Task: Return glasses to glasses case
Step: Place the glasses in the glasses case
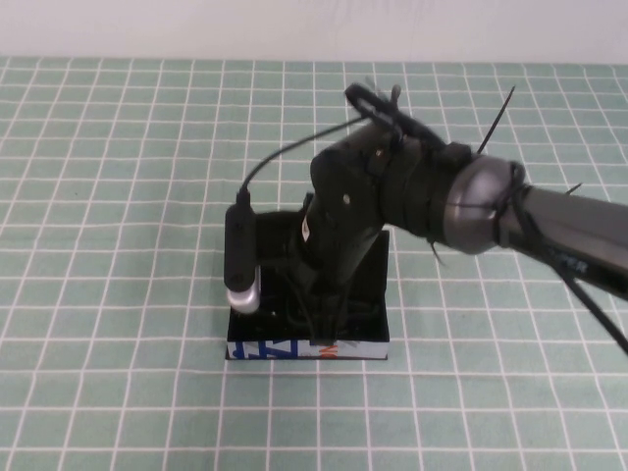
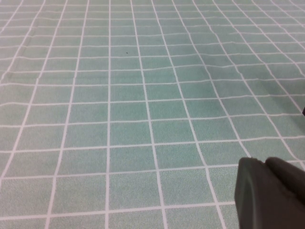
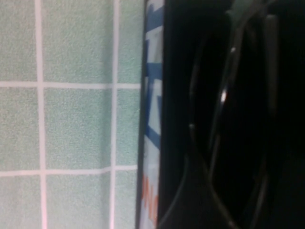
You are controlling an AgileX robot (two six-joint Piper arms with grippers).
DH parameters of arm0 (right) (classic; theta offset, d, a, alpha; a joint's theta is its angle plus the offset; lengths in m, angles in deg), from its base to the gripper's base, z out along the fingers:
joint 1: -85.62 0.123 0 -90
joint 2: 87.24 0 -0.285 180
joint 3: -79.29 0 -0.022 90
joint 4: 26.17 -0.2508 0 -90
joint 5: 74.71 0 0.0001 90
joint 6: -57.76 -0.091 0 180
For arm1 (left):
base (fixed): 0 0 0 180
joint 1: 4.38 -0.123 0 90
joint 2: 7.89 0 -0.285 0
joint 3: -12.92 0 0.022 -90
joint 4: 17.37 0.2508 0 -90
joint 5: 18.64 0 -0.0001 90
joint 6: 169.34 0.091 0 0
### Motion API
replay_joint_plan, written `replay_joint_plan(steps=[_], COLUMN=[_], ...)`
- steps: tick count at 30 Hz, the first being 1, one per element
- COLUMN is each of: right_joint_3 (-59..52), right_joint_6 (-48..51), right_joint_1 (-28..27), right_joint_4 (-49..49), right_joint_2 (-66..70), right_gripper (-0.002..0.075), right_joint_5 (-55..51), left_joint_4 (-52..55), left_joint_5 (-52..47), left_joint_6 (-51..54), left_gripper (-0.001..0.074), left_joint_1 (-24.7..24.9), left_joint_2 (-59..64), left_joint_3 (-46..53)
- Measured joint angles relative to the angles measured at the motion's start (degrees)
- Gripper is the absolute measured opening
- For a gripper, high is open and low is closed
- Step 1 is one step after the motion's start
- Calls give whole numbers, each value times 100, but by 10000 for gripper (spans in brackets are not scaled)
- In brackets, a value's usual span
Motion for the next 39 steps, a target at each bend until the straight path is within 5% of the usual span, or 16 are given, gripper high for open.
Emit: replay_joint_plan(steps=[14,22,39], right_joint_3=[10,10,-58], right_joint_6=[-263,-300,-179], right_joint_1=[-61,-68,-68], right_joint_4=[28,-577,-1073], right_joint_2=[-246,-295,-295], right_gripper=[400,134,-8], right_joint_5=[46,-77,-816], left_joint_4=[0,0,0], left_joint_5=[0,0,0], left_joint_6=[0,0,0], left_gripper=[-2,-2,-2], left_joint_1=[0,0,0], left_joint_2=[0,0,0], left_joint_3=[0,0,0])
